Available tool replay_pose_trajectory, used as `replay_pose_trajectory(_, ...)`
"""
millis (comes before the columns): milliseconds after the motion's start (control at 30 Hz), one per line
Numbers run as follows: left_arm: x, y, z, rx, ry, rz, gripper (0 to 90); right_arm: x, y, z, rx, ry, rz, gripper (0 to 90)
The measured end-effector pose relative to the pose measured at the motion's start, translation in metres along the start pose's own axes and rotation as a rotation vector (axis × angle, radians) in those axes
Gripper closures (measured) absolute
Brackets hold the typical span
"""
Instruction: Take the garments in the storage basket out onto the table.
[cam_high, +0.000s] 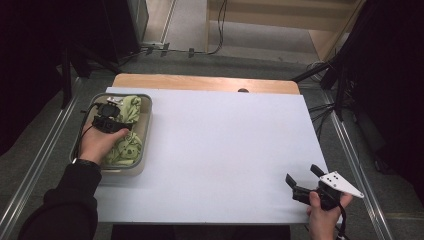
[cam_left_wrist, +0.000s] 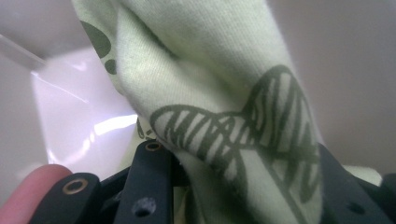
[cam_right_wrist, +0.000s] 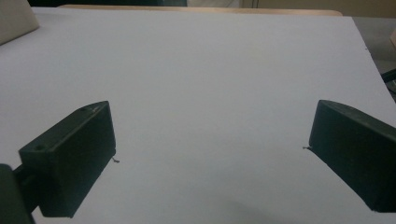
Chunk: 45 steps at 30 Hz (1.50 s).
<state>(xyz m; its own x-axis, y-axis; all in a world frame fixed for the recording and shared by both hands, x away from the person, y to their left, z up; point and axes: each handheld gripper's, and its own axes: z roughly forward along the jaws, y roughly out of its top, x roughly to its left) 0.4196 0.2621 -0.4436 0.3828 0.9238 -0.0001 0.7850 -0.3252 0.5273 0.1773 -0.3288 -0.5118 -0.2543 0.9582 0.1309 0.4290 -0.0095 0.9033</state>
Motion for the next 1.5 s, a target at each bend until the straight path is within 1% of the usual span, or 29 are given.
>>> replay_pose_trajectory(133, 0.002, -0.001, -0.007, -0.054, 0.000, -0.012, 64.0, 0.001, 0.000, 0.001, 0.001, 0.000, -0.007, 0.0)
replay_pose_trajectory(233, 0.006, -0.001, -0.012, -0.100, -0.006, -0.043, 64.0, 0.001, 0.000, 0.001, 0.000, 0.001, -0.007, 0.0)
replay_pose_trajectory(333, 0.012, -0.003, -0.020, -0.154, -0.001, -0.085, 64.0, 0.001, 0.000, 0.000, -0.005, 0.001, -0.011, 0.0)
replay_pose_trajectory(367, 0.014, -0.003, -0.023, -0.170, 0.003, -0.097, 64.0, 0.000, 0.000, -0.001, -0.007, -0.001, -0.006, 0.0)
replay_pose_trajectory(467, 0.019, -0.005, -0.031, -0.218, 0.018, -0.109, 64.0, -0.002, 0.000, -0.002, -0.011, -0.002, -0.003, 0.0)
replay_pose_trajectory(667, 0.025, -0.008, -0.045, -0.326, 0.010, -0.134, 63.9, -0.003, 0.001, -0.001, -0.011, -0.003, 0.001, 0.0)
replay_pose_trajectory(767, 0.025, -0.009, -0.050, -0.375, 0.012, -0.133, 63.9, -0.001, 0.001, -0.001, -0.010, -0.002, -0.002, 0.0)
replay_pose_trajectory(833, 0.024, -0.009, -0.052, -0.401, -0.003, -0.135, 63.9, -0.001, 0.001, -0.001, -0.010, -0.003, -0.002, 0.0)
replay_pose_trajectory(933, 0.022, -0.010, -0.057, -0.452, -0.006, -0.112, 63.9, -0.001, 0.000, 0.000, -0.008, -0.002, -0.003, 0.0)
replay_pose_trajectory(967, 0.021, -0.010, -0.058, -0.469, -0.017, -0.113, 63.9, -0.001, 0.000, 0.000, -0.008, -0.002, -0.003, 0.0)
replay_pose_trajectory(1033, 0.020, -0.011, -0.060, -0.497, -0.023, -0.115, 63.9, -0.001, 0.000, 0.000, -0.008, -0.003, -0.004, 0.0)
replay_pose_trajectory(1100, 0.020, -0.010, -0.063, -0.517, -0.048, -0.136, 63.8, 0.000, 0.000, 0.000, -0.007, -0.002, -0.002, 0.0)
replay_pose_trajectory(1133, 0.021, -0.010, -0.063, -0.526, -0.057, -0.140, 63.8, 0.000, 0.000, 0.000, -0.007, -0.003, -0.002, 0.0)
replay_pose_trajectory(1233, 0.018, -0.010, -0.067, -0.557, -0.061, -0.128, 63.8, 0.000, 0.000, 0.000, -0.005, -0.002, -0.001, 0.0)
replay_pose_trajectory(1367, 0.015, -0.009, -0.072, -0.597, -0.081, -0.130, 63.7, 0.000, 0.000, 0.000, -0.004, -0.001, 0.002, 0.0)
replay_pose_trajectory(1433, 0.014, -0.008, -0.075, -0.622, -0.118, -0.132, 63.7, 0.000, 0.000, 0.001, -0.005, 0.000, -0.001, 0.0)
replay_pose_trajectory(1500, 0.012, -0.007, -0.078, -0.638, -0.124, -0.123, 63.7, 0.001, 0.000, 0.001, -0.006, -0.003, -0.002, 0.0)
